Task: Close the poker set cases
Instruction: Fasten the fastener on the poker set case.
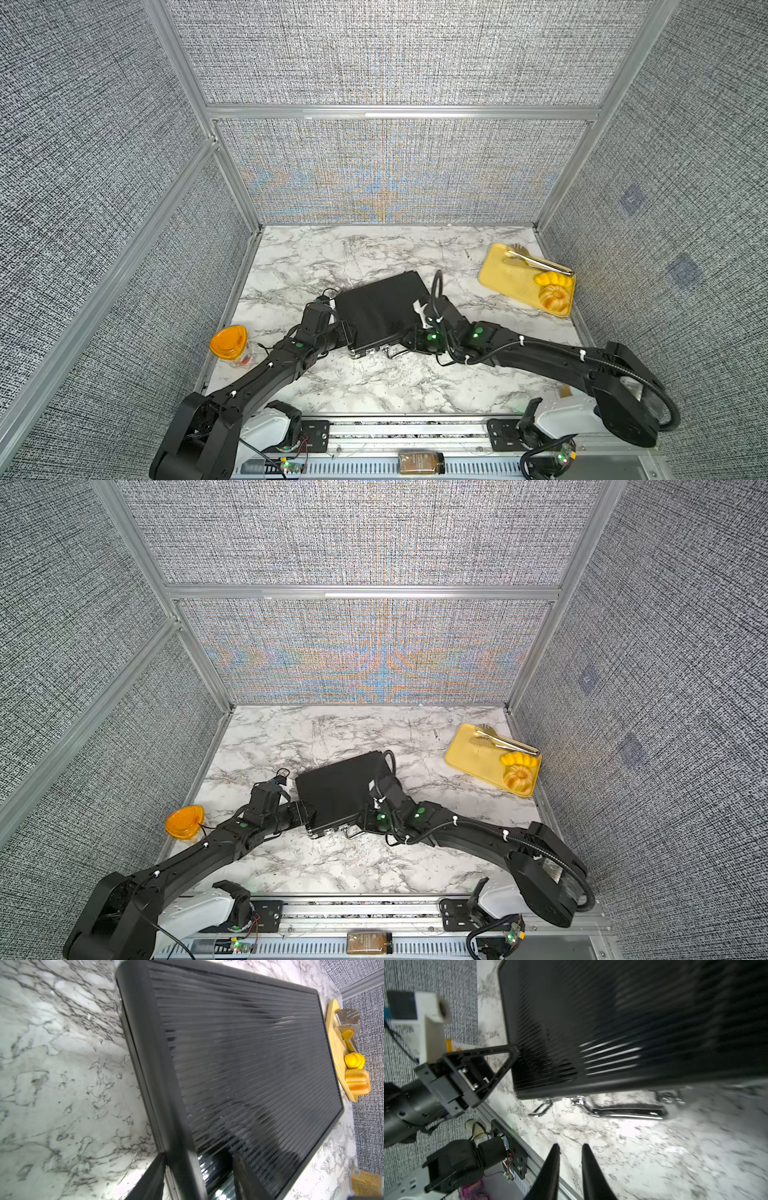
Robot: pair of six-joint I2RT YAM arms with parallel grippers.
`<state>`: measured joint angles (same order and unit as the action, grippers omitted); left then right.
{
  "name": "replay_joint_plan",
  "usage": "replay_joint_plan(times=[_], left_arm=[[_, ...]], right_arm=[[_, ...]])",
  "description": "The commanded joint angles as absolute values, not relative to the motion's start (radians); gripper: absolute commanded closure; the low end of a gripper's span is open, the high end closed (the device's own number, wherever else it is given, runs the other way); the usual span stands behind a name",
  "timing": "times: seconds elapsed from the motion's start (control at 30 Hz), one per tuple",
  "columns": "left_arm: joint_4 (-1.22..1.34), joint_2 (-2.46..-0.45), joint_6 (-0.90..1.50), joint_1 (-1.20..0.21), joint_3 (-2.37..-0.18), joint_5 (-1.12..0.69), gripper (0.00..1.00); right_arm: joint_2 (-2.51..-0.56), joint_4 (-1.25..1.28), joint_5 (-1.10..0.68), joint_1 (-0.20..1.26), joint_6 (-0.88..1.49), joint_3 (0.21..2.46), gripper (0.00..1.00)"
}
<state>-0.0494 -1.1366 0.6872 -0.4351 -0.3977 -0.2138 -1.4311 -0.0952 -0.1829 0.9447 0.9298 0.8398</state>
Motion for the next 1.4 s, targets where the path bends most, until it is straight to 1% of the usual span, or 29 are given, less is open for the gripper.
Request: replay_joint_plan(times=[0.0, 0.07, 0.17, 0.47, 0.93, 1.37], left_arm=[[-0.249, -1.17, 0.637, -0.443, -0.379, -0.272, 0.49], [-0.248, -1.176, 0.634, -0.442, -0.379, -0.275, 0.49], [-0.248, -1.181, 0.634, -0.443, -0.381, -0.275, 0.5], [-0.239, -1.186, 0.635, -0.442, -0.375, -0.278, 0.51], [-0.229, -1.18, 0.634, -0.443, -0.37, -0.288, 0.51], [-0.225, -1.196, 0.632, -0.443, -0.37, -0.293, 0.51]], right_arm=[[-1.501, -0.131, -0.118, 1.0, 0.825, 0.916, 0.77], [-1.556, -0.152, -0.099, 1.033, 0.799, 0.993, 0.77], [-1.606, -0.162, -0.081, 1.065, 0.786, 1.05, 0.77], [-1.712, -0.271, -0.057, 1.096, 0.789, 1.18, 0.79], [-1.788, -0.327, -0.072, 1.111, 0.828, 1.215, 0.8], [-1.803, -0.362, -0.074, 1.112, 0.851, 1.213, 0.81]])
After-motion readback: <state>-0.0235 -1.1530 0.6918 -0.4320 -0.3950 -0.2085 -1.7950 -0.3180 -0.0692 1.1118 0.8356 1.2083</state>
